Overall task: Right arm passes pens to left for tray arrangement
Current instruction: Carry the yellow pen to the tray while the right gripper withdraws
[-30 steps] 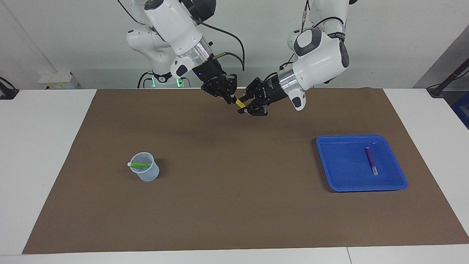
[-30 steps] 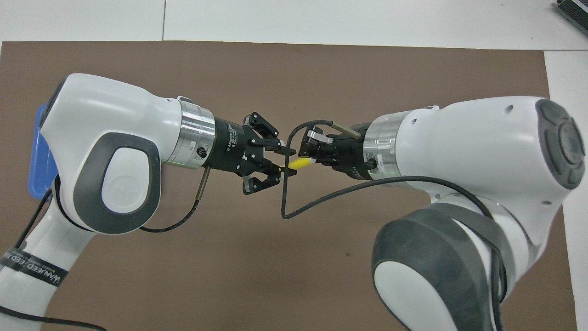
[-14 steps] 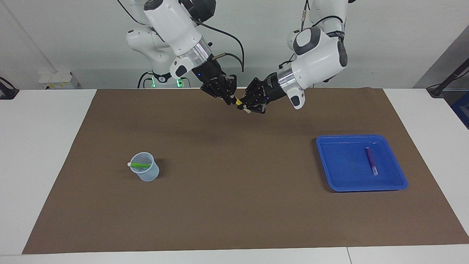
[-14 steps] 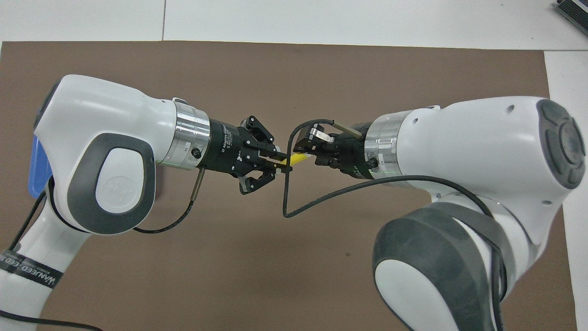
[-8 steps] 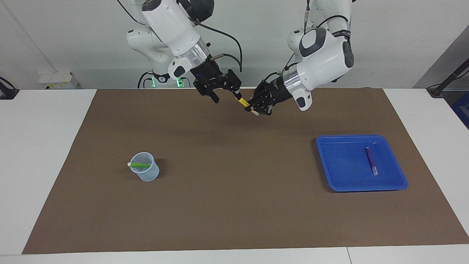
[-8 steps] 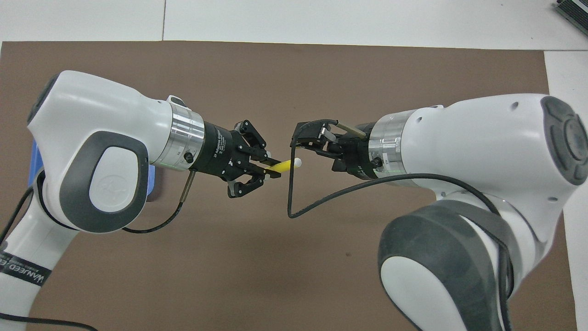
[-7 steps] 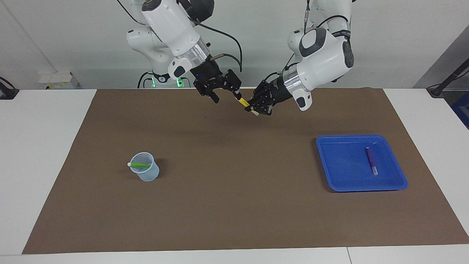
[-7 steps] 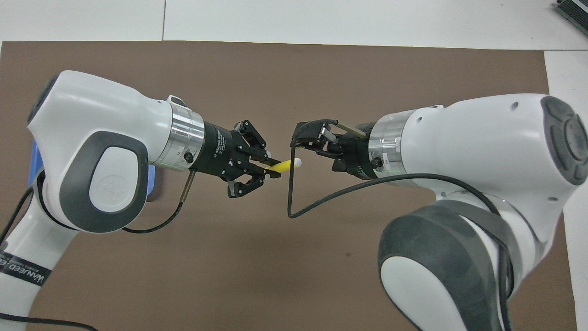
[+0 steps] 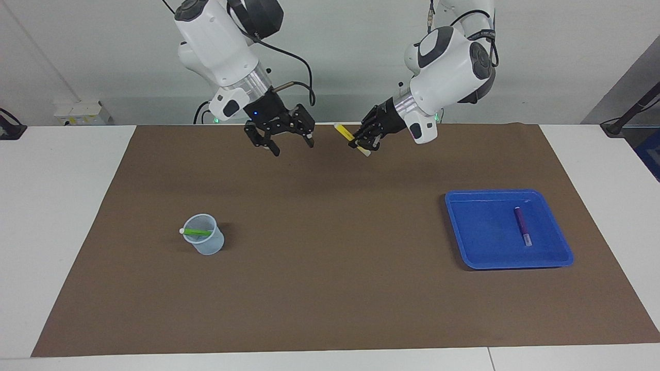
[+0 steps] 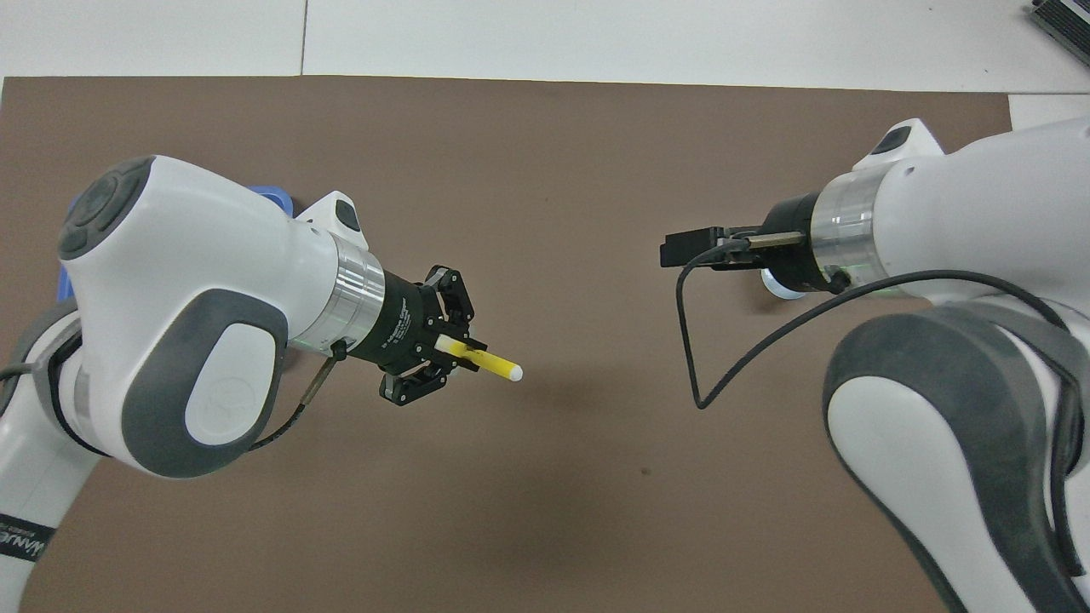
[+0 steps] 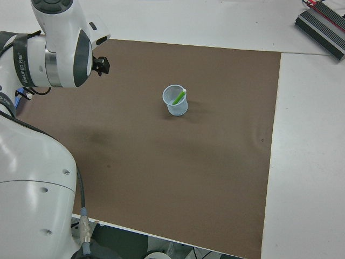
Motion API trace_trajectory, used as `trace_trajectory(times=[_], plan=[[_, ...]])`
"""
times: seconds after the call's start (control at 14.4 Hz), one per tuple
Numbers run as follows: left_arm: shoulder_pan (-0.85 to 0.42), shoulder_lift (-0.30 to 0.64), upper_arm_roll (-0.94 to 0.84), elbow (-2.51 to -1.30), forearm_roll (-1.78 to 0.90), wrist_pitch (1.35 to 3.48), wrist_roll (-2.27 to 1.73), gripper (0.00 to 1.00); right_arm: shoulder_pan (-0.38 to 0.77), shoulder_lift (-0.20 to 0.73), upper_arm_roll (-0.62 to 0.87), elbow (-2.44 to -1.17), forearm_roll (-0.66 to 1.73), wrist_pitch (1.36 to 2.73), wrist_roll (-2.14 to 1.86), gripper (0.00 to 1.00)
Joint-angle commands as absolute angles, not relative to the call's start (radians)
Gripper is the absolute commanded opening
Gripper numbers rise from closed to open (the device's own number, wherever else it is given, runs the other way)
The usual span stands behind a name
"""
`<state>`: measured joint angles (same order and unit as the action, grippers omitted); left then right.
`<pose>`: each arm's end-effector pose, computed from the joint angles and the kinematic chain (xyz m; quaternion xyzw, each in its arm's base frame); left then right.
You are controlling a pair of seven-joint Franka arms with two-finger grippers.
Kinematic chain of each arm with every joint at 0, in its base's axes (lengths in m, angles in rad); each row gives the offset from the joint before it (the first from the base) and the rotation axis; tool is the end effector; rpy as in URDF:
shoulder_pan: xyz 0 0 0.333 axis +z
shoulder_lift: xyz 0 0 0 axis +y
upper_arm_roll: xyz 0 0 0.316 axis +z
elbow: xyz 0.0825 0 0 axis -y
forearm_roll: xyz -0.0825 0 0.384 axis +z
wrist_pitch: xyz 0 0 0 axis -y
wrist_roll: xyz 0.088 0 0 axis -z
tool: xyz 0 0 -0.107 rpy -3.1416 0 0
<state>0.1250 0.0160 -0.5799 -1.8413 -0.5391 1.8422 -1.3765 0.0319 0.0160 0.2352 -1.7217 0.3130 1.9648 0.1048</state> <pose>0.4933 -0.2848 0.5226 0.8299 0.4935 -0.2103 0.1536 0.5642 0.1742 0.5842 -0.9814 -0.0363 -0.0821 0.1697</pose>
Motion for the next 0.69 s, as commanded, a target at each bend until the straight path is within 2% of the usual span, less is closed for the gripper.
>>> trace_trajectory(times=[0.0, 0.28, 0.62], plan=[[0.207, -0.06, -0.574, -1.956, -0.522, 1.844, -1.162, 0.0, -0.027, -0.003, 0.242, -1.746, 0.237, 1.96, -0.081, 1.0], [0.239, -0.052, -0.574, -1.98, -0.337, 1.847, -0.877, 0.0, -0.066, 0.023, 0.242, -1.756, 0.203, 1.989, -0.202, 1.0], [0.285, 0.014, -0.572, -1.977, -0.119, 1.888, -0.51, 0.0, -0.158, 0.144, 0.244, -1.758, 0.143, 2.08, -0.374, 1.0]])
